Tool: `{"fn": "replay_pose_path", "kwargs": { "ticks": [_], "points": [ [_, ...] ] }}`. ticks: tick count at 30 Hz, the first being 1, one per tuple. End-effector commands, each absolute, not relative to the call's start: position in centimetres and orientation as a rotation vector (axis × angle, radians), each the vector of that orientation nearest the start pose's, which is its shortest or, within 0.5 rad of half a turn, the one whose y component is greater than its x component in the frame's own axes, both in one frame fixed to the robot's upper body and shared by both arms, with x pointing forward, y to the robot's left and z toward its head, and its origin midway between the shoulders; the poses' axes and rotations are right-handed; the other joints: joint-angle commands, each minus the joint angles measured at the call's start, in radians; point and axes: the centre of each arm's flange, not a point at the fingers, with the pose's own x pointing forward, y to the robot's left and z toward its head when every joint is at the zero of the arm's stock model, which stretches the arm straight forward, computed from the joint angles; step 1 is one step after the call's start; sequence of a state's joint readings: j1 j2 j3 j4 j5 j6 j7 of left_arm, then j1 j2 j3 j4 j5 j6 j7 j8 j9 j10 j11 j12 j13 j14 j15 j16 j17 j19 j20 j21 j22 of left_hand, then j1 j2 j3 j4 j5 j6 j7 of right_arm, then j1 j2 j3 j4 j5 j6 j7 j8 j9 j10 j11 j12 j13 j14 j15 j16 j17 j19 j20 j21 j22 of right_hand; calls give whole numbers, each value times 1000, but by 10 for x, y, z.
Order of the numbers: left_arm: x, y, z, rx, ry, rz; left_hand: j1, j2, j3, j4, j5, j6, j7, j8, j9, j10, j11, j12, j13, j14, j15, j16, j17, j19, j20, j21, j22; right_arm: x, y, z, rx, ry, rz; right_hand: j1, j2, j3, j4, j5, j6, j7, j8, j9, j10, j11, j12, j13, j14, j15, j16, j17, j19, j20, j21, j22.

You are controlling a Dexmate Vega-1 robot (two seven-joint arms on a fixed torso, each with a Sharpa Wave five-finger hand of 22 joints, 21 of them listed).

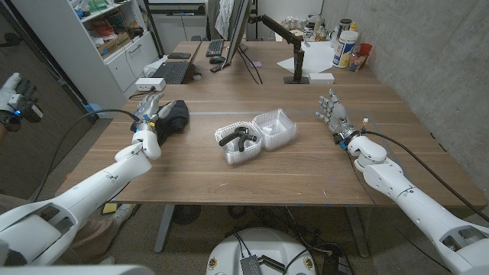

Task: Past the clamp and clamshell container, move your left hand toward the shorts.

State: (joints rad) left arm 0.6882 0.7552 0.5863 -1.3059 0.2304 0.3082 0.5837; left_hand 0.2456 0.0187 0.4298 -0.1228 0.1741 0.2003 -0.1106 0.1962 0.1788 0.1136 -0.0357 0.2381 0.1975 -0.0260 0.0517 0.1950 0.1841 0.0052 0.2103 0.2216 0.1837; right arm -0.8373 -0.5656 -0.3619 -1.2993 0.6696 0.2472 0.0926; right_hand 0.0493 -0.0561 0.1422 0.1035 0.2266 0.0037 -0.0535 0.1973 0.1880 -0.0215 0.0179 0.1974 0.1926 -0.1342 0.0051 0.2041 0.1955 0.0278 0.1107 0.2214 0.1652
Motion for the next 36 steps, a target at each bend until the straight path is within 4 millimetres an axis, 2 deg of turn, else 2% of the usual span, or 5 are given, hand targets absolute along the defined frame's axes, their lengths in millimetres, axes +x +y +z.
{"fn": "replay_pose_path", "kwargs": {
  "ticks": [1, 36],
  "points": [
    [658, 407, 1, 1092, -407, 656, -11, 0, -1, 1, 0, 10, -1, -2, 6, 12, 0, 1, 4, 2, 4, -1, 2, 9, 5, -1, 2, 653, -311, -27, -8, -553, 243, 4, 9, -4, 0, -1, 6, -5, 6, 3, 0, -2, 6, 3, -3, -3, -1, 3, 3, 6, -4, 4],
    [683, 387, 12, 1155, -412, 601, -15, 5, -1, 2, 2, 15, 1, -2, 6, 18, -2, 0, 5, 5, 1, 0, 1, 15, 5, -3, 2, 653, -317, -26, -21, -553, 243, 9, 13, -5, -4, -2, 10, -9, 5, 3, 0, -2, 5, 3, -6, -5, -2, 2, 3, 10, -15, 5]
  ]
}}
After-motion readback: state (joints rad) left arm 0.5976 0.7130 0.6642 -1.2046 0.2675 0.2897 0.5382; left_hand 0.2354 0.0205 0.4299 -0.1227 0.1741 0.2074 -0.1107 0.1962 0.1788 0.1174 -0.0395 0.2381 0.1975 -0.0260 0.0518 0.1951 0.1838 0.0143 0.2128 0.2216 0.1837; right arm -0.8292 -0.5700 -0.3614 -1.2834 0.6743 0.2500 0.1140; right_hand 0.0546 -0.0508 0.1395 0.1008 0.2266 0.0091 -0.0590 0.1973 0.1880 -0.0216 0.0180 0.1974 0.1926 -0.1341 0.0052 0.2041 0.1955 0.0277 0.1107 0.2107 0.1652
